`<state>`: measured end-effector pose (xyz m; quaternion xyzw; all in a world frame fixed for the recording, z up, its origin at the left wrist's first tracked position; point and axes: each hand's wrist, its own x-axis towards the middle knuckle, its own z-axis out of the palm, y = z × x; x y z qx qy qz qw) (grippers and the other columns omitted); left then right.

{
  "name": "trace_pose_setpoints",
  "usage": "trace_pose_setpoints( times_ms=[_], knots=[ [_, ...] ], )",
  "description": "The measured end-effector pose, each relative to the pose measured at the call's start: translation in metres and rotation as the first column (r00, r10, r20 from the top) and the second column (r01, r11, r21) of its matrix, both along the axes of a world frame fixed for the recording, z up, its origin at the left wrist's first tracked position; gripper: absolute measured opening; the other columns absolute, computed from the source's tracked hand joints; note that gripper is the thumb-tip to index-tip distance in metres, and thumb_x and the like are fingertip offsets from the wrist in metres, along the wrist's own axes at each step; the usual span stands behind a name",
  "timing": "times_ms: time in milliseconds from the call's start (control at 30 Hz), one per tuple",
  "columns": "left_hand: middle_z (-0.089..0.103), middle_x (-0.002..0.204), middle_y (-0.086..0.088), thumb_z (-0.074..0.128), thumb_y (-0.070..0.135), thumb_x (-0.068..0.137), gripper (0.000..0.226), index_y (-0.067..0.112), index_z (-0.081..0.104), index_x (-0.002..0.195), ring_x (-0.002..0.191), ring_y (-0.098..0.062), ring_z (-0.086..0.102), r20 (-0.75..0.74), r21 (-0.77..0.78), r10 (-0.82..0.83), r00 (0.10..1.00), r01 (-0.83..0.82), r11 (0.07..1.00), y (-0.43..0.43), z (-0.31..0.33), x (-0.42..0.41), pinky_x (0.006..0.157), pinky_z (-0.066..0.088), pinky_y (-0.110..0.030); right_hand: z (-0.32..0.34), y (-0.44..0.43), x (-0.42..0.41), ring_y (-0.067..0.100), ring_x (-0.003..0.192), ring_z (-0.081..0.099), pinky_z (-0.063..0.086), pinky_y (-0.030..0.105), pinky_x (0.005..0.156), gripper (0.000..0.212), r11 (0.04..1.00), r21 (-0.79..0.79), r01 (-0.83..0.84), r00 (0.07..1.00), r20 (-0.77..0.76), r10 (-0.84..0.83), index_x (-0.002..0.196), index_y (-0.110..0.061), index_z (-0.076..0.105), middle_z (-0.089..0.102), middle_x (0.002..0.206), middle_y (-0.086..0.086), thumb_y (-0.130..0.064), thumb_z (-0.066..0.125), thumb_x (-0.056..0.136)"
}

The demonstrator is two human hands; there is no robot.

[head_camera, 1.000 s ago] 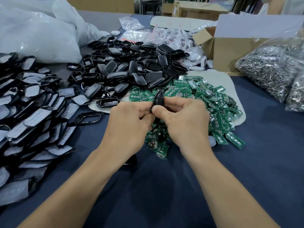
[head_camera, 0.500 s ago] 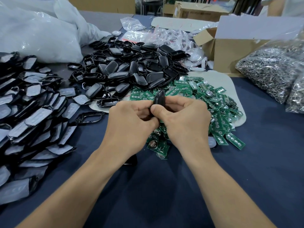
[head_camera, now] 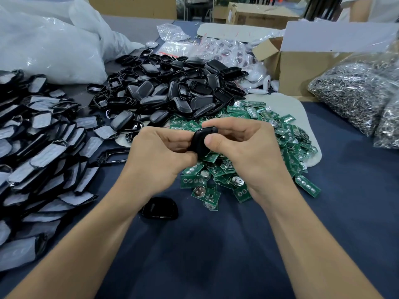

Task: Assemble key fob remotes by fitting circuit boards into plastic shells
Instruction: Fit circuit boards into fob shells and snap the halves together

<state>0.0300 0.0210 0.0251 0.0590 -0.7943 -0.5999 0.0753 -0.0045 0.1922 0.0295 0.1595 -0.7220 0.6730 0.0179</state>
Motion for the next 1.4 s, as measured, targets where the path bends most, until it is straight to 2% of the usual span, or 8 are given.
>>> trace_pose_setpoints(
  times_ms=[167,433,633,767,867,1033,1200,1400],
  knots=[
    [0.082,0.091,0.000,0.074,-0.019,0.073,0.043,0.012,0.083,0.102,0.092,-0.016,0.079,-0.022,-0.023,-0.013,1.000,0.012,1.000,-0.003,-0.001,-0.001,0.091,0.062,-0.034,-0.002,0.005,-0.003,0.012,0.075,0.072,0.056,0.023,0.073,0.031,0.989,-0.099,-0.113,0.989,0.081,0.121,0.088,-0.017,0.082,0.079,0.081,0.003,0.013,0.078,0.078],
    [0.082,0.092,0.004,0.079,-0.012,0.075,0.041,0.018,0.084,0.103,0.093,-0.013,0.078,-0.017,-0.015,-0.026,1.000,0.026,1.000,-0.001,-0.002,-0.001,0.093,0.061,-0.037,-0.001,0.008,-0.005,0.016,0.080,0.075,0.062,0.029,0.080,0.032,0.993,-0.095,-0.070,0.993,0.091,0.079,0.085,-0.024,0.084,0.081,0.084,0.002,0.007,0.080,0.080],
    [0.082,0.090,0.000,0.076,-0.015,0.076,0.044,0.023,0.085,0.096,0.090,-0.016,0.079,-0.021,0.059,-0.080,0.997,0.081,0.995,-0.002,-0.002,-0.001,0.089,0.062,-0.029,0.000,0.007,-0.005,0.014,0.081,0.076,0.062,0.030,0.084,0.031,0.993,-0.091,-0.069,0.990,0.114,0.079,0.088,-0.023,0.083,0.081,0.085,0.001,0.007,0.078,0.082],
    [0.082,0.087,0.000,0.083,0.002,0.081,0.034,0.033,0.085,0.092,0.085,-0.016,0.079,-0.043,0.139,-0.112,0.993,0.117,0.983,-0.001,-0.001,0.001,0.078,0.061,-0.022,0.001,0.008,-0.004,0.016,0.080,0.076,0.062,0.030,0.081,0.030,0.993,-0.100,-0.069,0.989,0.124,0.081,0.086,-0.023,0.083,0.081,0.085,0.003,0.007,0.079,0.081],
    [0.081,0.085,0.000,0.084,0.010,0.083,0.028,0.036,0.084,0.093,0.083,-0.020,0.079,-0.046,0.136,-0.093,0.995,0.098,0.986,0.000,-0.002,0.000,0.077,0.063,-0.026,0.002,0.010,-0.004,0.014,0.074,0.075,0.060,0.024,0.073,0.027,0.993,-0.095,-0.070,0.987,0.135,0.083,0.085,-0.022,0.083,0.080,0.082,0.003,0.005,0.080,0.081],
    [0.081,0.087,-0.001,0.080,0.004,0.084,0.031,0.034,0.083,0.094,0.083,-0.018,0.079,-0.017,0.129,-0.158,0.987,0.159,0.979,0.001,-0.003,0.000,0.073,0.063,-0.025,0.003,0.013,-0.005,0.016,0.065,0.068,0.056,0.023,0.066,0.021,0.998,-0.038,-0.056,0.984,0.170,0.061,0.084,-0.018,0.084,0.078,0.076,0.012,0.003,0.082,0.079],
    [0.081,0.090,-0.006,0.081,0.010,0.078,0.022,0.017,0.082,0.099,0.083,-0.019,0.079,0.023,0.157,-0.193,0.981,0.187,0.970,0.001,-0.004,-0.001,0.071,0.064,-0.028,0.002,0.014,-0.006,0.022,0.062,0.066,0.058,0.030,0.066,0.016,1.000,0.019,-0.015,0.980,0.198,0.011,0.082,-0.017,0.085,0.076,0.075,0.018,-0.005,0.087,0.072],
    [0.081,0.088,-0.005,0.080,0.011,0.076,0.021,0.016,0.082,0.096,0.080,-0.017,0.079,0.028,0.171,-0.188,0.982,0.181,0.969,-0.001,-0.004,-0.002,0.067,0.063,-0.025,0.005,0.016,-0.006,0.015,0.065,0.069,0.058,0.025,0.066,0.017,0.994,0.042,-0.102,0.970,0.225,0.090,0.083,-0.019,0.083,0.079,0.077,0.009,-0.001,0.082,0.082]
  ],
)
